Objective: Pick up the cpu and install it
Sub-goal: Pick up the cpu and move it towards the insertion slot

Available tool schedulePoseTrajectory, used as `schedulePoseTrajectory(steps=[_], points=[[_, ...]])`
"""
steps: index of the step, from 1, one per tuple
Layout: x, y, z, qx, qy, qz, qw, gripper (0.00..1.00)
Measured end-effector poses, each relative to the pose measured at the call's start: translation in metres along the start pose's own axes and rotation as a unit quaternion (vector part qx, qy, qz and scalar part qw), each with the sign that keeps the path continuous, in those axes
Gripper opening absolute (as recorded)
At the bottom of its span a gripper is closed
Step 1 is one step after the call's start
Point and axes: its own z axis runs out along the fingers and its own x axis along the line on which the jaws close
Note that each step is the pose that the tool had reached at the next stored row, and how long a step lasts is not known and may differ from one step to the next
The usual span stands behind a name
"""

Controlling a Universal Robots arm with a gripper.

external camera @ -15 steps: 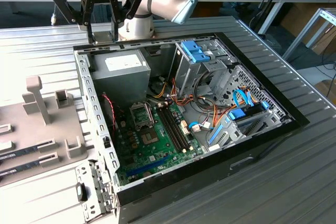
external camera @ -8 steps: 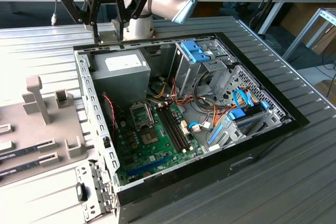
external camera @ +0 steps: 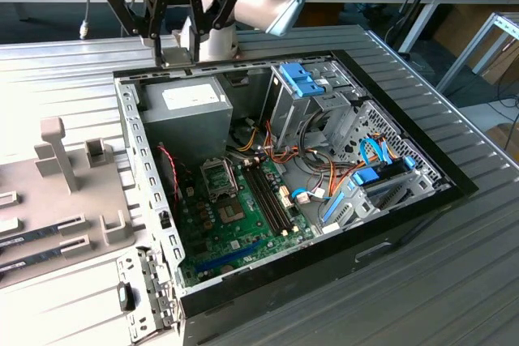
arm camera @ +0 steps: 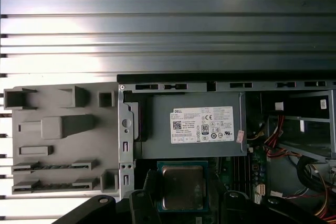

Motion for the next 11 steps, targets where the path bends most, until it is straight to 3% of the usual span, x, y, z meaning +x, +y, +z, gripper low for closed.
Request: schedulePoseTrajectory(steps=[11], points=[[-0.0112,0.0002,0.0006,0.0,0.0,0.0,1.0,0.47]])
